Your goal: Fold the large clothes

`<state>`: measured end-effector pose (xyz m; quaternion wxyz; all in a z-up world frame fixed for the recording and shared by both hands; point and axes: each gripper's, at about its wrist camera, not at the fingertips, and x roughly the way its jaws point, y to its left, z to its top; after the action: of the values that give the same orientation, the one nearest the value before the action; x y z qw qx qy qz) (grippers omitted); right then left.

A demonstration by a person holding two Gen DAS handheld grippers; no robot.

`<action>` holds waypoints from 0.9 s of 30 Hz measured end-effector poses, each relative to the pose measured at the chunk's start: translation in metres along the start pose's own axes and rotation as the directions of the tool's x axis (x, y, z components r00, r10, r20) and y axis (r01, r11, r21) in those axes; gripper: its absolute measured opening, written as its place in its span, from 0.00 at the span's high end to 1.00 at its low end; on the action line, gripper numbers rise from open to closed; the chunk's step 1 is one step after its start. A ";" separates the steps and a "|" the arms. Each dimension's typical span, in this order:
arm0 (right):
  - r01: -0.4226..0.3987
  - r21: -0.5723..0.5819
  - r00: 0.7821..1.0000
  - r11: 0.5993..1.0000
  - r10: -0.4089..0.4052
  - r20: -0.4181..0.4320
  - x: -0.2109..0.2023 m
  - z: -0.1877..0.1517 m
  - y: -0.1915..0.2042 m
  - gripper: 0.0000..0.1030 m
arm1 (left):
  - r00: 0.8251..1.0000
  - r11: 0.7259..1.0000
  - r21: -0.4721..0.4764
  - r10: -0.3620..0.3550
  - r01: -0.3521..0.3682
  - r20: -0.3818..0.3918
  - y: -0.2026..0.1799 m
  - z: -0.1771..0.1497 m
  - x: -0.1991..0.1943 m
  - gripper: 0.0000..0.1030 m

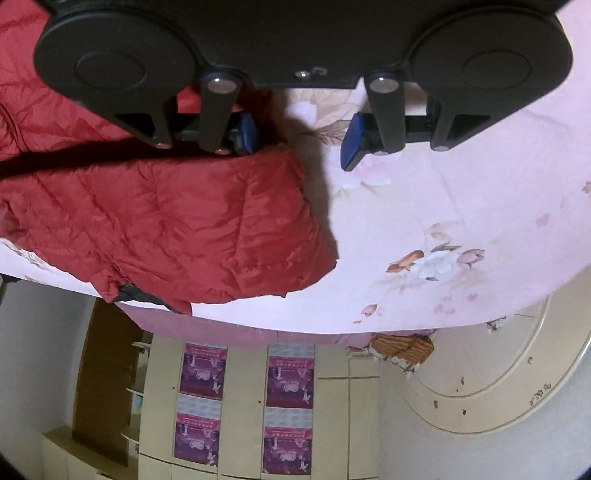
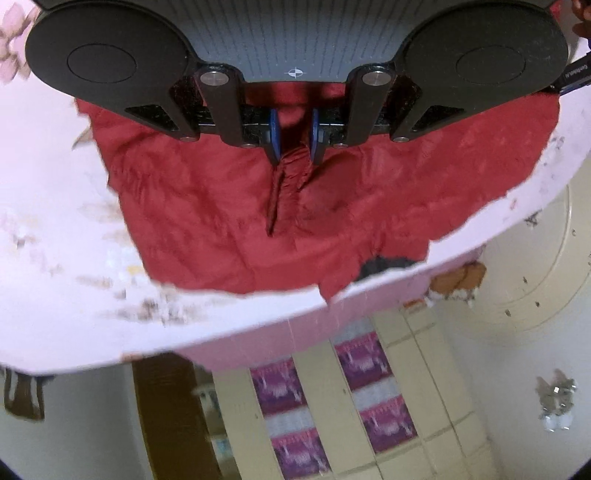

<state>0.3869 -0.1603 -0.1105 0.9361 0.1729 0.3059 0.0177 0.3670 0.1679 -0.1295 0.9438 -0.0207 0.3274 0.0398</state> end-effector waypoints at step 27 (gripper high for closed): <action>0.064 -0.210 0.995 0.976 -0.079 -0.066 0.094 0.017 0.022 0.76 | 0.986 0.981 0.099 -0.170 0.168 0.003 -0.025 0.038 0.063 0.31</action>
<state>0.4746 -0.1323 -0.1439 0.9370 0.0625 0.3430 0.0221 0.4417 0.1491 -0.1385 0.9456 -0.0016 0.3204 -0.0565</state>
